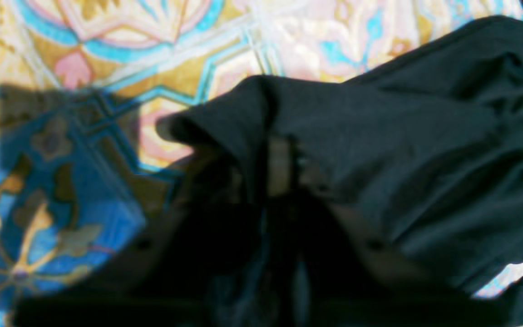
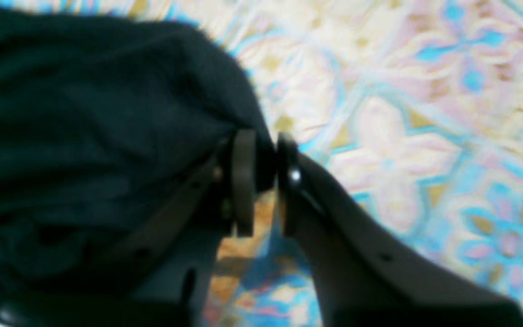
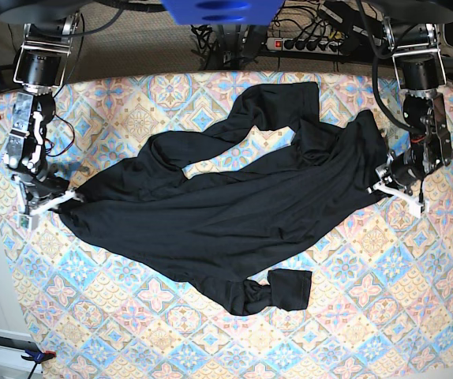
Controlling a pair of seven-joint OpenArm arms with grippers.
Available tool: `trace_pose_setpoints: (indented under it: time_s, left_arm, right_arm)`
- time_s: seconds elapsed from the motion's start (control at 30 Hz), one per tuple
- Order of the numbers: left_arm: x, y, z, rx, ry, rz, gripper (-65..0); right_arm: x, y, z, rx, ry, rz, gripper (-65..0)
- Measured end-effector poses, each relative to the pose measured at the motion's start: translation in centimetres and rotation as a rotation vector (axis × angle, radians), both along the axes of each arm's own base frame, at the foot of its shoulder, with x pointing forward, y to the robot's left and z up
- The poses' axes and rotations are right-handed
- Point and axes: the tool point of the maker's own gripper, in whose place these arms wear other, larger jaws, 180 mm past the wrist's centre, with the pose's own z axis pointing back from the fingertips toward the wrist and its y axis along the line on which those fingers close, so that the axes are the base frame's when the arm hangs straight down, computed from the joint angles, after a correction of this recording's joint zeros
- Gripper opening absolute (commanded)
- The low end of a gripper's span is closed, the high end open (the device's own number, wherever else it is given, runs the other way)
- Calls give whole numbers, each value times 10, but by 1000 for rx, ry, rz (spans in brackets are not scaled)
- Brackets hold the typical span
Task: Layout the t-shirt on the table in an organized manner, then fold the t-shirt properly
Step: 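Drag the shirt edge with the left gripper along the table and release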
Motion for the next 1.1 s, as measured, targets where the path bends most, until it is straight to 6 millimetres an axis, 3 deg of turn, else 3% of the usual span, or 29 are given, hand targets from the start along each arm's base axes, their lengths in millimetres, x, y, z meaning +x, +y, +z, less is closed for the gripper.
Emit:
trace_pose_setpoints:
  time_s: [0.07,0.2,0.4,0.6,0.73,0.97,1.1]
  left_arm:
    - [9,-2,7,-6,-22,1,-650]
    - [42,6,36,46,-108,5,-648]
    - [98,35,98,259,-249,21,-650]
    - [142,73,110,305,-255,137,-650]
    - [166,102,129,379,-318,210,-650]
    - [200,111,177,454,-458,246,-643]
    - [208,108,180,478,-429,299,-548]
  right_arm:
    - [-2,-10,4,-18,-3,-21,-532]
    - [-1,-7,2,-4,-5,-18,-528]
    - [0,-3,7,-14,-16,-3,-528]
    - [5,0,16,-19,-43,7,-528]
    - [3,2,18,-24,-41,14,-528]
    - [12,7,37,-32,-98,36,-528]
    - [8,9,31,-28,-66,39,-528]
